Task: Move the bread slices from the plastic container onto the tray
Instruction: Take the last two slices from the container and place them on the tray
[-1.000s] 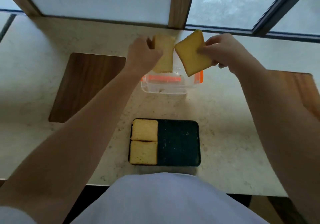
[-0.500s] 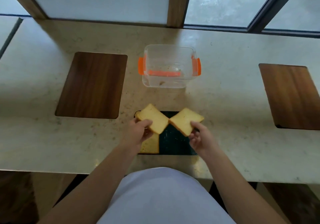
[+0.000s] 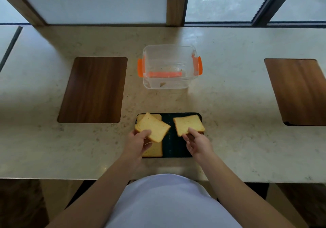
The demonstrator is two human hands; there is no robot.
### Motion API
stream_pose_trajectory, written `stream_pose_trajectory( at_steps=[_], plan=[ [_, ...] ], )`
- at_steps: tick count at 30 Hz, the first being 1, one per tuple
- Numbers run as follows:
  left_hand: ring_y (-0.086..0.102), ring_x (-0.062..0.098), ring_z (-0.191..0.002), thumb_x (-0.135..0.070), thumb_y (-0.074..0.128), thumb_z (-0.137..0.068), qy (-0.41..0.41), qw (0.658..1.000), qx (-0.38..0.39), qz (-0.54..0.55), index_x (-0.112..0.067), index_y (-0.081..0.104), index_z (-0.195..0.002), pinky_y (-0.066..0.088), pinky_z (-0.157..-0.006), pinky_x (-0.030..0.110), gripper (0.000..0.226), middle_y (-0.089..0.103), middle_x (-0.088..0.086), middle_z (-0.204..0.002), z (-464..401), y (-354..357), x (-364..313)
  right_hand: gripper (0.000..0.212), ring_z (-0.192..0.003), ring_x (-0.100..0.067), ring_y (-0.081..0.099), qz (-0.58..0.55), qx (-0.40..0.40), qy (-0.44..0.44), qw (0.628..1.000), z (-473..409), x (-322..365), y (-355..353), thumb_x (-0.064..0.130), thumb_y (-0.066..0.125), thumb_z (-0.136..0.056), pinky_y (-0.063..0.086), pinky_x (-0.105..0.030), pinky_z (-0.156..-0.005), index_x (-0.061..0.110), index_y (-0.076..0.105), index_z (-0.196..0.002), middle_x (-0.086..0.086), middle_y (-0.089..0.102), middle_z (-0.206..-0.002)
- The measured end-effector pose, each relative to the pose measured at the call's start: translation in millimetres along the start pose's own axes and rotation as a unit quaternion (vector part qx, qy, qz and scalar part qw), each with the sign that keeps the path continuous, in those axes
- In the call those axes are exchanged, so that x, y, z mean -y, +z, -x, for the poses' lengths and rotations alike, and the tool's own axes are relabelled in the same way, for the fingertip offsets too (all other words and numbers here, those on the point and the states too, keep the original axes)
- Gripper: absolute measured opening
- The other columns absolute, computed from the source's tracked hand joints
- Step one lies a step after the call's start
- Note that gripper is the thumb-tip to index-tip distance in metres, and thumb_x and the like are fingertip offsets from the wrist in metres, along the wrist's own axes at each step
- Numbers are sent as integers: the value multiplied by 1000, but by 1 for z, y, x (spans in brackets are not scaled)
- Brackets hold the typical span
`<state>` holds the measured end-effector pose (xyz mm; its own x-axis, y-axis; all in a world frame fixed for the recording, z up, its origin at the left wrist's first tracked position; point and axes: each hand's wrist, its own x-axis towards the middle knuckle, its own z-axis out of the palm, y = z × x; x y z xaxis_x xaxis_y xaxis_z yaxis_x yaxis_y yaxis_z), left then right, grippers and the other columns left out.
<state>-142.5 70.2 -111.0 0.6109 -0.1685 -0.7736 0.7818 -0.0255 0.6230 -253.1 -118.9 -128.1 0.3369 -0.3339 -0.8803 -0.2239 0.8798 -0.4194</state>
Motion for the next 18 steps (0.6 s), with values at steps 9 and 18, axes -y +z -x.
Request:
stream_pose_trajectory(
  at_steps=[9, 18],
  plan=[
    [70, 19, -85, -15, 71, -86, 6, 1000, 23, -7, -16, 61, -114, 54, -62, 30, 30, 71, 9, -107, -7, 4, 2, 16, -101, -31, 70, -14, 14, -1, 1000, -10, -5, -2, 1, 60, -97, 60, -34, -78, -7, 58, -110, -25, 64, -115],
    [69, 22, -91, -11, 67, -90, 22, 998, 52, -28, -13, 59, -118, 54, -68, 32, 29, 70, 12, -113, -2, 18, -7, 10, -106, -33, 69, 4, 17, 14, 1000, -12, -1, -4, -10, 53, -94, 55, -42, -97, -6, 57, -102, -30, 61, -123]
  ],
)
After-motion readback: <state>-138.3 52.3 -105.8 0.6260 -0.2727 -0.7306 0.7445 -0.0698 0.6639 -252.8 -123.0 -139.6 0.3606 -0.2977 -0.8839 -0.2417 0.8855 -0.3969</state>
